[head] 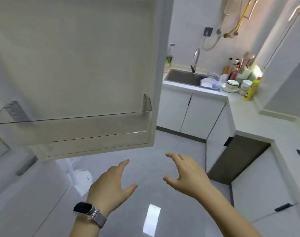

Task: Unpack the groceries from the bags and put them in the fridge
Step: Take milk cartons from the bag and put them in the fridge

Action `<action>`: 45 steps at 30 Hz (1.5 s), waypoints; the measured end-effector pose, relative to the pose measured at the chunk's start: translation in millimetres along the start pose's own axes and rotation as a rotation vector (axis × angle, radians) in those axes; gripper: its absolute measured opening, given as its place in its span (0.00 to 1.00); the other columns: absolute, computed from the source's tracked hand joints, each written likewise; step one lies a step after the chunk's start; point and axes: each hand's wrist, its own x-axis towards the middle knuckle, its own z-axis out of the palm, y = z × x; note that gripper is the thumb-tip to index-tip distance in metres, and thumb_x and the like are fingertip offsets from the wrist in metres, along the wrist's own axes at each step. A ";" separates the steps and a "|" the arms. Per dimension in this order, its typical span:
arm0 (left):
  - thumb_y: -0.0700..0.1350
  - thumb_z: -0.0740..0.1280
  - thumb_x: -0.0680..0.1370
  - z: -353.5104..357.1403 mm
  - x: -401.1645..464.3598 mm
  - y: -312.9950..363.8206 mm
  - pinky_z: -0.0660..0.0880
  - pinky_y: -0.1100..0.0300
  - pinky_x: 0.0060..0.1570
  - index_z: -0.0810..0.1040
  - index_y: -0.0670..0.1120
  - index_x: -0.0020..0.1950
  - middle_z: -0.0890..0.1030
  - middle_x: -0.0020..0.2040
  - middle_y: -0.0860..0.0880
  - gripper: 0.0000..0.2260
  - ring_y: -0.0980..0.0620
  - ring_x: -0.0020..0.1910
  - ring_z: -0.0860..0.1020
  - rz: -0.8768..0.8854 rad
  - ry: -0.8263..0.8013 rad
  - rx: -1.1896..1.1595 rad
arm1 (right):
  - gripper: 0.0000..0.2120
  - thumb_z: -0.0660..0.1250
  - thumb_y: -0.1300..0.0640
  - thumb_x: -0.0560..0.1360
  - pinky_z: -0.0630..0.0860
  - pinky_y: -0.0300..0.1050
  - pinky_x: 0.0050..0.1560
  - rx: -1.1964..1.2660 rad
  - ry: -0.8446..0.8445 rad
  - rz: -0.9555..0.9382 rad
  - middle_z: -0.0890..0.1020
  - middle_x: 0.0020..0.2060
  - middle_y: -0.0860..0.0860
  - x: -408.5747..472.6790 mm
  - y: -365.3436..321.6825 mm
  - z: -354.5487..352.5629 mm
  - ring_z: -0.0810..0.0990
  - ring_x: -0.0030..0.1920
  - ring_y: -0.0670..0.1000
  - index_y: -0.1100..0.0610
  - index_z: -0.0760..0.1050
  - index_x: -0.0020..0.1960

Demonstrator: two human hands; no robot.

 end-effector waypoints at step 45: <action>0.55 0.60 0.79 313.5 72.5 535.3 0.75 0.55 0.57 0.55 0.58 0.76 0.68 0.68 0.52 0.27 0.51 0.61 0.73 1.500 -0.853 0.090 | 0.27 0.63 0.52 0.77 0.73 0.48 0.57 0.268 0.669 1.721 0.72 0.65 0.49 -294.9 341.1 0.1 0.69 0.62 0.54 0.44 0.59 0.75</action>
